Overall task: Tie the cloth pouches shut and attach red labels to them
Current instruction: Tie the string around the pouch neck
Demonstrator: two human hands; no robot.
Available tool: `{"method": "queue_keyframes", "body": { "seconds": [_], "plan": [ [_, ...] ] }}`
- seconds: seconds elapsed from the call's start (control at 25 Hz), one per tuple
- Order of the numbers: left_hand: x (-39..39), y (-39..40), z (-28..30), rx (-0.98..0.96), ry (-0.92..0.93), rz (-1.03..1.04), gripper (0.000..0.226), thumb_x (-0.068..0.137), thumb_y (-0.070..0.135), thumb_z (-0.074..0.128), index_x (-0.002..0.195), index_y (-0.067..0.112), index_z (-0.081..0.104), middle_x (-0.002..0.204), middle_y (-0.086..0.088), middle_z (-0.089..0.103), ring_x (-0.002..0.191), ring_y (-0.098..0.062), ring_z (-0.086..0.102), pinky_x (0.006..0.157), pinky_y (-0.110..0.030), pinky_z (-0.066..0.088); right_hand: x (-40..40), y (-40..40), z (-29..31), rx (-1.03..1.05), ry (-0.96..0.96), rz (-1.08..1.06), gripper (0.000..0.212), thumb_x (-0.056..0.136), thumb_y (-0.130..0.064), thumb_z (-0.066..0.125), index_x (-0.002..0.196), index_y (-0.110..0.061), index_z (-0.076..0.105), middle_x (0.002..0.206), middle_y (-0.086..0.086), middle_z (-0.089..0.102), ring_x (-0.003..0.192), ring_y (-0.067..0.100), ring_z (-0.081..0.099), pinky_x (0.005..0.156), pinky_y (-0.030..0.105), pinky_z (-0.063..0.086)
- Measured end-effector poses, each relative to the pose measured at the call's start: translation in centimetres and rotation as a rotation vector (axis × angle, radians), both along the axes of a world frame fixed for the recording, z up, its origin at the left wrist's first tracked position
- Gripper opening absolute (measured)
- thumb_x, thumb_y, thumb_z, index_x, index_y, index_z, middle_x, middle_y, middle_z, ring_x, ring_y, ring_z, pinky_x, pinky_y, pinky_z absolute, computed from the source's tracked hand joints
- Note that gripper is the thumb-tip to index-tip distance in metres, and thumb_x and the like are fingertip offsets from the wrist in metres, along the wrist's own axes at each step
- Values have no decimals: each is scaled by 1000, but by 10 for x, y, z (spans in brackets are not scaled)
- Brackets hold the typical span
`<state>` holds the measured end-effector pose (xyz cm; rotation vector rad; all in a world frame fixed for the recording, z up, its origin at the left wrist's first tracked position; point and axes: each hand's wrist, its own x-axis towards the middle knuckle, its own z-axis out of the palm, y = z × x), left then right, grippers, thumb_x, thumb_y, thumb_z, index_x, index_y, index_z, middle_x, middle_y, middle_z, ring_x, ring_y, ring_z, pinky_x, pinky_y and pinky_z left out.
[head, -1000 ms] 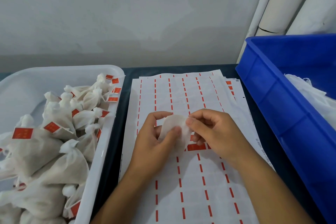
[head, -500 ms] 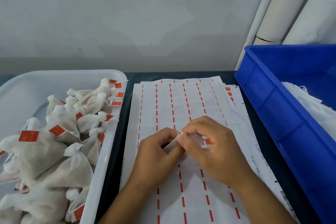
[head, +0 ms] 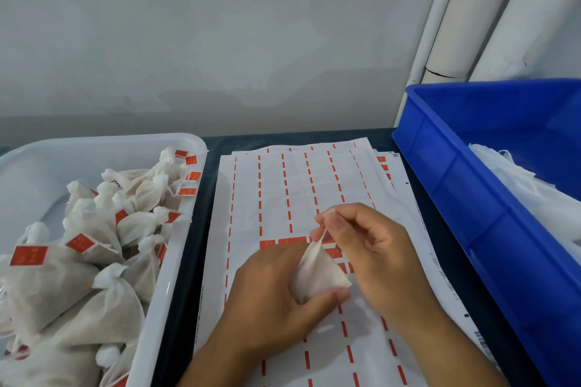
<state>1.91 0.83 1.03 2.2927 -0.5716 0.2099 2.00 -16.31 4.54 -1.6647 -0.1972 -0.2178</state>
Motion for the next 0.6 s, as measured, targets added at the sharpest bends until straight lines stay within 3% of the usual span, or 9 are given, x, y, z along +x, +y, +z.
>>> {"method": "queue_keyframes", "body": {
  "seconds": [0.12,0.2,0.36,0.52,0.6],
  "plan": [
    [2,-5,3,158,-6,28,56,77,89,47,107,43,62,88,38,50,81,8,52,71,-9,35,-3,-5,-1,45,4,-98,21,96,-42,54,92,-34,73,83,-6,75,77,11,72,69,15,55],
    [5,-9,4,206,42,54,53,82,83,44,109,42,63,91,35,49,81,6,51,74,-10,35,-2,-12,-2,124,29,-178,20,96,-44,54,93,-36,72,82,-3,75,71,14,72,64,17,56],
    [4,-6,3,216,43,153,54,87,76,39,120,41,63,99,30,52,82,2,51,74,-12,34,-2,-14,1,207,45,-186,20,98,-43,54,94,-35,73,87,-1,76,80,20,76,69,21,59],
    [1,-12,2,180,25,146,54,88,70,55,137,47,48,124,22,54,101,-2,49,86,-20,43,-8,-13,4,283,44,-109,21,101,-43,53,96,-36,72,91,2,76,86,23,76,73,24,60],
    [-3,-9,2,79,-42,126,53,87,60,65,133,42,49,123,19,53,108,-3,51,91,-22,45,-10,-3,2,294,37,-62,21,102,-46,57,96,-32,72,88,8,74,84,24,75,75,30,61]
  ]
}}
